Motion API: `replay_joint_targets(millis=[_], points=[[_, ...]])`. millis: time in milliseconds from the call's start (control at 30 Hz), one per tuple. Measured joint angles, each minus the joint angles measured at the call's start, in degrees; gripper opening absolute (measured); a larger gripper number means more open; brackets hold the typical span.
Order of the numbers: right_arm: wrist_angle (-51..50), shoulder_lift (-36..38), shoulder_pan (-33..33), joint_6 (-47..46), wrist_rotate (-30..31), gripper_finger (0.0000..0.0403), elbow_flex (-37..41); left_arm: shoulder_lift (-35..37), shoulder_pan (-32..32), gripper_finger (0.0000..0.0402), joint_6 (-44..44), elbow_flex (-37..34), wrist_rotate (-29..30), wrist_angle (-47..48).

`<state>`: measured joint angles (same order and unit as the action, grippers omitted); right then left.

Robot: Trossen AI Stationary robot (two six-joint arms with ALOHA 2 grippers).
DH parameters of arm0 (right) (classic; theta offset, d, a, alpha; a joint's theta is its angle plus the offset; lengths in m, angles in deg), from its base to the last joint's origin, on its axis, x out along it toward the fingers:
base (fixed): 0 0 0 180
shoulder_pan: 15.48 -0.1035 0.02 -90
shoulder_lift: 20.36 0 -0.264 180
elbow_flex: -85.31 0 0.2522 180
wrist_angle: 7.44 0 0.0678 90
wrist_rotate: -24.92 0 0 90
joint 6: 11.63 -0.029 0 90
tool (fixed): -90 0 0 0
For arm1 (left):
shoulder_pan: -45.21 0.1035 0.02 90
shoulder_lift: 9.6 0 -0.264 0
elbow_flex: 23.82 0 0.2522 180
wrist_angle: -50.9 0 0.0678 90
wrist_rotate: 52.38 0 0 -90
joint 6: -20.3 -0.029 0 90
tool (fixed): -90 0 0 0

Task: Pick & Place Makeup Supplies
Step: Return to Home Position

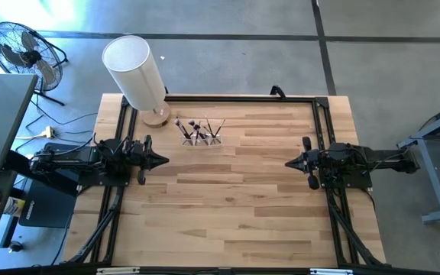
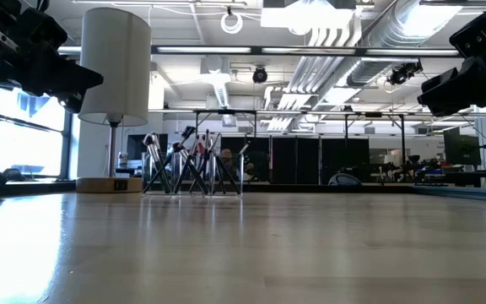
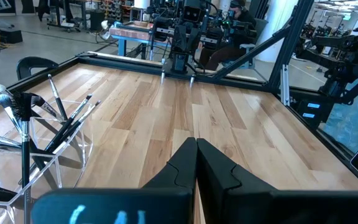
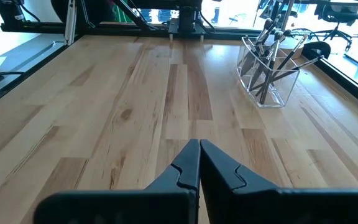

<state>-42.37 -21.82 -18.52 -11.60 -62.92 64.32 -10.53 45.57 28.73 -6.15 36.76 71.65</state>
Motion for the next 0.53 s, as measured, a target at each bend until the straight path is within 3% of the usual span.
replay_joint_targets(millis=[533], points=[[0.0,0.0,0.0,0.0,0.0,0.0009,0.0,0.0,0.0,0.0001,0.0,0.0,0.0,0.0]])
